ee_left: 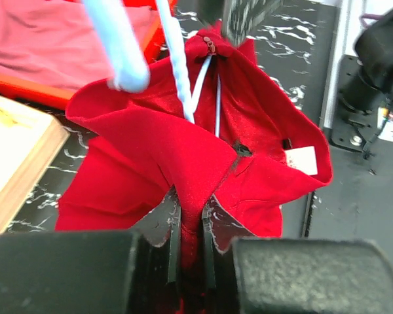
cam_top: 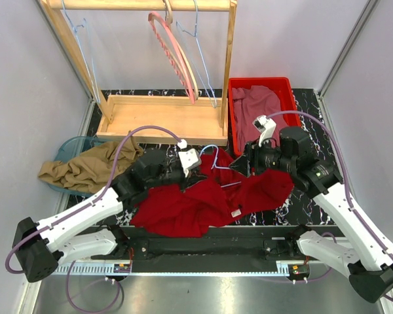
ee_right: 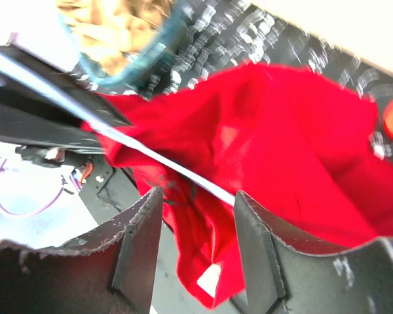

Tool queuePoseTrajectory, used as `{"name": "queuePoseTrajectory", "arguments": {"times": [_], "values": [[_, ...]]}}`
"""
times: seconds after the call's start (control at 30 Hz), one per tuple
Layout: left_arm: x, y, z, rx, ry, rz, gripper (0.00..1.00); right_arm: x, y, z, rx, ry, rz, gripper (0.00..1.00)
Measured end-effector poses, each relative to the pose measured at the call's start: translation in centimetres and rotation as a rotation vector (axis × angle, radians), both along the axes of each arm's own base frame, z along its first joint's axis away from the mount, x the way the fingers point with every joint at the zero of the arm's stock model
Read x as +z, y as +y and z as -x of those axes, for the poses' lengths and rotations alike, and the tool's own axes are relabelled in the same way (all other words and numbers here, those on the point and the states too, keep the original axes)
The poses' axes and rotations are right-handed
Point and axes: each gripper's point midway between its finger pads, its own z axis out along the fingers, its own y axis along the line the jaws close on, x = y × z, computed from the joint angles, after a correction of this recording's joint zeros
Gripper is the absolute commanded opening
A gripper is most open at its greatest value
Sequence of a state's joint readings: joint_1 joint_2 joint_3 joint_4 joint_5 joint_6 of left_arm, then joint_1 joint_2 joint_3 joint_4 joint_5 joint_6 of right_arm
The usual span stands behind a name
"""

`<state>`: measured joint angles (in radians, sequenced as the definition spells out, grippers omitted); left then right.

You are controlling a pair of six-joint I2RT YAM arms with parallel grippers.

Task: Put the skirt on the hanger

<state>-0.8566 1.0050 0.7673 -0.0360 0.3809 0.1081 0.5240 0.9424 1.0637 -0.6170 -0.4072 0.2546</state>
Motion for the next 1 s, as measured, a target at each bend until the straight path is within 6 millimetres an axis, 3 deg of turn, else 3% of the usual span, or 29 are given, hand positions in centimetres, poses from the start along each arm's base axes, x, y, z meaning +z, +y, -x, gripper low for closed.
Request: {"name": "queuePoseTrajectory", "arguments": {"times": [0.17,0.4,0.67,0.93,1.0], "values": [[-0.7,0.3,-0.3,-0.052,0.043,0.001,0.0,1.6,2.0,-0.1,0.137,-0.113,-0.052,0.53],[-1.6,0.6,-0.6,-0.147,0.106,-0.002,0.0,-1.4,4.1,-0.6,0.234,-0.119,0.008,0.49],[-1.9,1.1,-0.2,-0.244,0.156,-0.001,0.0,-3.2,5.1,-1.0,0.272,-0.108,0.052,0.39],[-2.2,1.3,-0.7,-0.257,0.193,0.017,0.0,-4.5,6.5,-0.3,0.323,-0.088,0.075,0.38],[-2.0,1.4,-0.8,-0.258,0.202,0.03,0.0,-4.6,6.6,-0.4,0.32,-0.093,0.08,0.28]]}}
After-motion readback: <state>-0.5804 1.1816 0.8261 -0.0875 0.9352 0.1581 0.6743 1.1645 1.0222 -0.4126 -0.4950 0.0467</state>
